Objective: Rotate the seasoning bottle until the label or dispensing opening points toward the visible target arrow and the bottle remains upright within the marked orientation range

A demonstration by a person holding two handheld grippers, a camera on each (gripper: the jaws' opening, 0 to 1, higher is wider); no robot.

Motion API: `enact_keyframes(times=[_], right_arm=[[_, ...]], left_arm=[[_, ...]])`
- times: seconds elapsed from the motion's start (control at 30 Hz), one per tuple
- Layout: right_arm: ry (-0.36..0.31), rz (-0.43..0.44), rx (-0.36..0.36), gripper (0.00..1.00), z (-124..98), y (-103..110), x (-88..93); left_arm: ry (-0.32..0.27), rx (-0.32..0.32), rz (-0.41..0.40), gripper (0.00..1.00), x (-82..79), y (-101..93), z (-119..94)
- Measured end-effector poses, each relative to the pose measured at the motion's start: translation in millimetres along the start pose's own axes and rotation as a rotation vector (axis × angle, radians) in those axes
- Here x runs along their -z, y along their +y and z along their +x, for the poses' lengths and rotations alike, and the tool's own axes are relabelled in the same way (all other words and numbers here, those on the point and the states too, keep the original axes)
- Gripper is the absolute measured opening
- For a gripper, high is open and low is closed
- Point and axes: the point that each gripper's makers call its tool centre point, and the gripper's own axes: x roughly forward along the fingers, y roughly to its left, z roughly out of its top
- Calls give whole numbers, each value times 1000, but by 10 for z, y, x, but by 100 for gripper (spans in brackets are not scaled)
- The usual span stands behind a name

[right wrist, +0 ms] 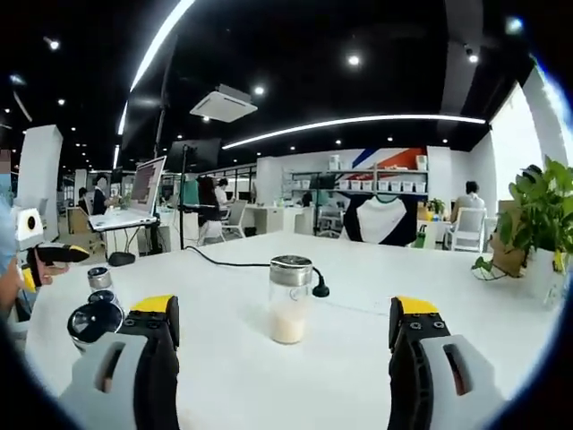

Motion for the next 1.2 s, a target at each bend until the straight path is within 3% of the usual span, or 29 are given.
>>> enact_keyframes(times=[0.17, 0.77, 1.03, 1.2], right_arm=[[18, 7, -1, 99, 210, -99, 83], [1, 2, -7, 99, 686, -89, 168], [-18, -21, 11, 93, 931, -100, 155], [-34, -48, 21, 89, 1031, -108, 116]], left_arm=[[-3, 14, 3, 100, 0, -38, 14], [10, 28, 21, 100, 54, -35, 38], [-2, 16, 86, 100, 19, -19, 41], [-2, 16, 77, 100, 34, 15, 33]])
